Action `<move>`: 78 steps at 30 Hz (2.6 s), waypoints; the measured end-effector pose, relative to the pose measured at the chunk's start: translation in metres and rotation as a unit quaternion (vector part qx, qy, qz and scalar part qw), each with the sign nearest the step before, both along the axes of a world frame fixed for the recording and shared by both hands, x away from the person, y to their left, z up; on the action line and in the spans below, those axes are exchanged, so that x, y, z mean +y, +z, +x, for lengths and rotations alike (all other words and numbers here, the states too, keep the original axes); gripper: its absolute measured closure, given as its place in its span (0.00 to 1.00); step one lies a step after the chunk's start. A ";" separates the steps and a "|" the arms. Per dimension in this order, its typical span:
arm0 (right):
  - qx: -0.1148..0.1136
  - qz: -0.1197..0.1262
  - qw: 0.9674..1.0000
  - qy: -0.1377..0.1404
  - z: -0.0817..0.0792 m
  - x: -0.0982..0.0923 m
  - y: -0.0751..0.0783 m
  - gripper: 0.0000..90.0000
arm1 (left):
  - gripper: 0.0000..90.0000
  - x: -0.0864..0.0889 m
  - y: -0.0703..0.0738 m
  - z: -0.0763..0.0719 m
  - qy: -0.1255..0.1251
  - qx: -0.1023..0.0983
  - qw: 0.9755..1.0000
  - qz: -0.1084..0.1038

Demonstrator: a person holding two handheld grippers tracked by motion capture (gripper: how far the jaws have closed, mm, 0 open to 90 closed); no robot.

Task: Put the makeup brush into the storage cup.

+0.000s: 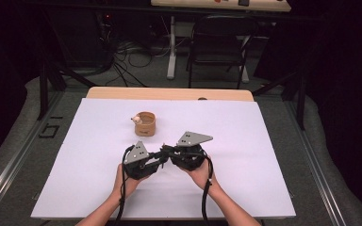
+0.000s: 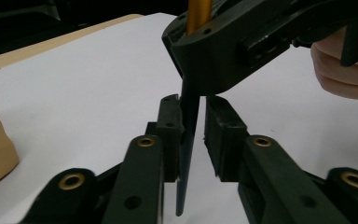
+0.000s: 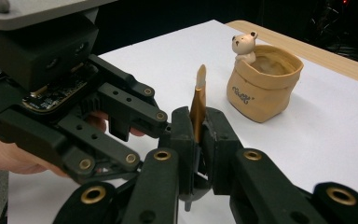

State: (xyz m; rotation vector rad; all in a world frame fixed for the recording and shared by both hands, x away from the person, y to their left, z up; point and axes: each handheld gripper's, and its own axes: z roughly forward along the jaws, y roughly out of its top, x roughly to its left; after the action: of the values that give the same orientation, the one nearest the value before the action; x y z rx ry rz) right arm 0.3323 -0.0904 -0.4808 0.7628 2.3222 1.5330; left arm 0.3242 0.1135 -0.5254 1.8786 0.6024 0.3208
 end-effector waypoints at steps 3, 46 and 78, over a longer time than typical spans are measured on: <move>0.000 -0.001 1.000 0.002 0.000 0.000 0.000 0.93 | 0.91 0.001 0.000 0.001 -0.002 0.004 1.000 -0.003; -0.016 -0.032 0.998 -0.054 -0.006 -0.046 -0.007 0.15 | 0.92 0.016 0.002 0.008 0.024 -0.007 1.000 0.012; -0.034 -0.058 0.983 -0.173 -0.024 -0.108 -0.038 0.00 | 0.92 0.031 0.017 0.028 0.065 -0.023 0.997 0.018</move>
State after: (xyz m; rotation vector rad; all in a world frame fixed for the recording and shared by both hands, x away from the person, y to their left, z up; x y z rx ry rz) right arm 0.3084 -0.1983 -0.5191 1.0042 2.0743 1.2433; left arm 0.3525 0.1446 -0.5083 1.8658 0.6921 0.4618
